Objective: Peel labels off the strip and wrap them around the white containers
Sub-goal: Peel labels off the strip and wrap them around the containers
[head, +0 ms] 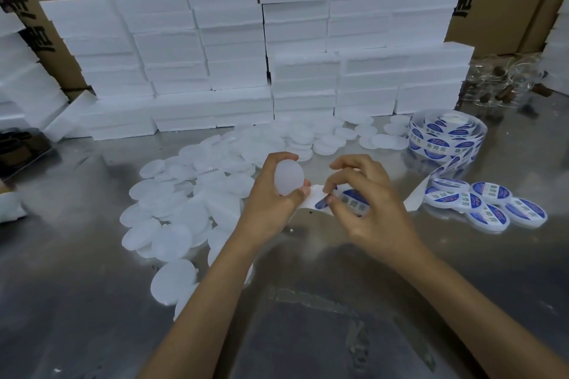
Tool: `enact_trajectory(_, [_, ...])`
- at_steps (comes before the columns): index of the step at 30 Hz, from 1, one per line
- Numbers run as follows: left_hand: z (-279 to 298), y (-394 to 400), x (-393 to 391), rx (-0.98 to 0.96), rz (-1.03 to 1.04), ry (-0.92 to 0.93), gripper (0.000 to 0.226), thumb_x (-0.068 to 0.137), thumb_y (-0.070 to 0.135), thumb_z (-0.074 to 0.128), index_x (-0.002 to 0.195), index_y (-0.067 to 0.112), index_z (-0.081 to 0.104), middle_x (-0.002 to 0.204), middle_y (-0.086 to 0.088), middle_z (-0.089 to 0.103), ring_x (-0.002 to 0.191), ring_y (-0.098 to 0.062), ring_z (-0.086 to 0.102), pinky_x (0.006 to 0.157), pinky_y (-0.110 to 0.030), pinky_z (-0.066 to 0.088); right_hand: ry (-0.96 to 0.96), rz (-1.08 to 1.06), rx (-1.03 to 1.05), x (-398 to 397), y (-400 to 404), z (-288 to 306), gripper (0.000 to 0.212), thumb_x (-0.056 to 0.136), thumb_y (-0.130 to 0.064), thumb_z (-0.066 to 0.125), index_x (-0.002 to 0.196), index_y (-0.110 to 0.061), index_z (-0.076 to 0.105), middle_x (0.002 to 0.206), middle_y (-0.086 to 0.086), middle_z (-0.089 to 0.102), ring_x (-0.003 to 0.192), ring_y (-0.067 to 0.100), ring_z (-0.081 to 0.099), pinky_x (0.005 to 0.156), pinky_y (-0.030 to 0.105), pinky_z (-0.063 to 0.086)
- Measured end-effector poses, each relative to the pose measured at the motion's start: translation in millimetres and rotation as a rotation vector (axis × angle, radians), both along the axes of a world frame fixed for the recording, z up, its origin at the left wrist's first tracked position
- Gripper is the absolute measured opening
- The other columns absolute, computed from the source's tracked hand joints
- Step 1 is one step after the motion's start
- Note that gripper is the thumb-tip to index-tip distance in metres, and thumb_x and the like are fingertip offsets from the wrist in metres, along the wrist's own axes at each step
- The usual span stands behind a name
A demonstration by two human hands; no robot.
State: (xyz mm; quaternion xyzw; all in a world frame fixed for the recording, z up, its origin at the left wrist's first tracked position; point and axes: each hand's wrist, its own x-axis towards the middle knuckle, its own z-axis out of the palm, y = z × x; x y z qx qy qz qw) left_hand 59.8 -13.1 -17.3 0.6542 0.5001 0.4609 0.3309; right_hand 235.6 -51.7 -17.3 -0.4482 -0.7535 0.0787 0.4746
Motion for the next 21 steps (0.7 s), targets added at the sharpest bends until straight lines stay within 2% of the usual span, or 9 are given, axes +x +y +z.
enact_trajectory(1, [-2.1,1.4,-0.3,-0.005,0.025,0.026,0.052,0.089,0.022,0.075,0.124,0.042,0.042,0.111,0.024,0.051,0.1,-0.006,0.055,0.071,0.0,0.044,0.024,-0.004,0.01,-0.7,-1.1,1.6,0.013,0.085,-0.011,0.069,0.094,-0.019,0.065,0.118,-0.008,0.055,0.113,0.006,0.048,0.091,0.022,0.045])
enact_trajectory(4, [-7.2,3.9,-1.2,-0.018,0.072,0.087,0.054,0.09,0.021,0.074,0.122,0.047,0.04,0.116,0.019,0.053,0.11,-0.014,0.053,0.093,-0.025,0.051,0.145,-0.007,0.021,-0.5,-3.2,6.8,0.012,0.085,-0.014,0.064,0.096,-0.017,0.059,0.103,-0.008,0.059,0.104,0.006,0.052,0.087,0.011,0.04])
enact_trajectory(6, [-7.8,1.6,-2.0,-0.004,0.098,0.123,0.051,0.091,0.022,0.072,0.121,0.048,0.04,0.111,0.025,0.051,0.112,-0.015,0.052,0.096,-0.031,0.049,0.248,0.009,-0.031,1.0,-3.4,9.8,0.017,0.088,-0.012,0.066,0.1,-0.019,0.057,0.099,-0.01,0.061,0.1,0.009,0.057,0.09,0.015,0.043])
enact_trajectory(9, [-4.9,-0.2,-2.5,0.023,0.103,0.078,0.038,0.093,0.033,0.067,0.12,0.047,0.044,0.118,0.019,0.054,0.112,-0.015,0.055,0.094,-0.033,0.049,0.436,0.044,-0.115,0.5,-2.7,13.9,0.027,0.089,-0.001,0.067,0.103,-0.021,0.056,0.098,-0.011,0.064,0.093,0.012,0.062,0.088,0.026,0.049])
enact_trajectory(11, [5.8,-2.4,1.1,-0.026,0.057,-0.077,0.02,0.097,0.049,0.055,0.116,0.048,0.048,0.12,0.011,0.062,0.106,-0.008,0.063,0.094,-0.033,0.05,0.543,0.056,-0.149,-2.4,-0.5,18.4,0.03,0.088,0.001,0.068,0.1,-0.024,0.056,0.094,-0.013,0.065,0.087,0.01,0.063,0.082,0.026,0.051])
enact_trajectory(12, [12.5,-4.1,3.7,-0.068,0.014,-0.211,0.019,0.099,0.055,0.046,0.115,0.045,0.051,0.119,0.004,0.066,0.1,-0.006,0.068,0.094,-0.034,0.051,0.584,0.07,-0.169,-5.2,1.0,21.0,0.031,0.087,0.0,0.07,0.098,-0.026,0.056,0.091,-0.016,0.065,0.082,0.008,0.063,0.079,0.024,0.052])
enact_trajectory(14, [22.0,-5.9,7.3,-0.165,-0.075,-0.501,0.043,0.103,0.057,0.03,0.118,0.029,0.059,0.116,-0.008,0.071,0.098,-0.013,0.072,0.092,-0.039,0.054,0.658,0.123,-0.221,-14.3,4.4,26.1,0.031,0.085,-0.001,0.072,0.097,-0.025,0.057,0.087,-0.017,0.067,0.079,0.004,0.065,0.075,0.022,0.054])
enact_trajectory(16, [26.8,-8.5,8.1,-0.233,-0.17,-0.676,0.063,0.103,0.058,0.019,0.125,0.015,0.06,0.125,-0.016,0.068,0.108,-0.027,0.069,0.095,-0.043,0.054,0.691,0.155,-0.265,-26.7,7.6,28.7,0.029,0.084,-0.002,0.074,0.097,-0.022,0.059,0.089,-0.01,0.067,0.079,0.005,0.067,0.073,0.022,0.056])
enact_trajectory(21, [25.2,-13.1,11.2,-0.296,-0.29,-0.777,0.071,0.098,0.063,0.018,0.129,0.014,0.058,0.132,-0.021,0.063,0.115,-0.029,0.065,0.099,-0.038,0.052,0.642,0.097,-0.261,-45.1,12.5,26.3,0.028,0.084,-0.009,0.075,0.094,-0.028,0.058,0.094,-0.006,0.066,0.084,0.011,0.069,0.074,0.026,0.058])
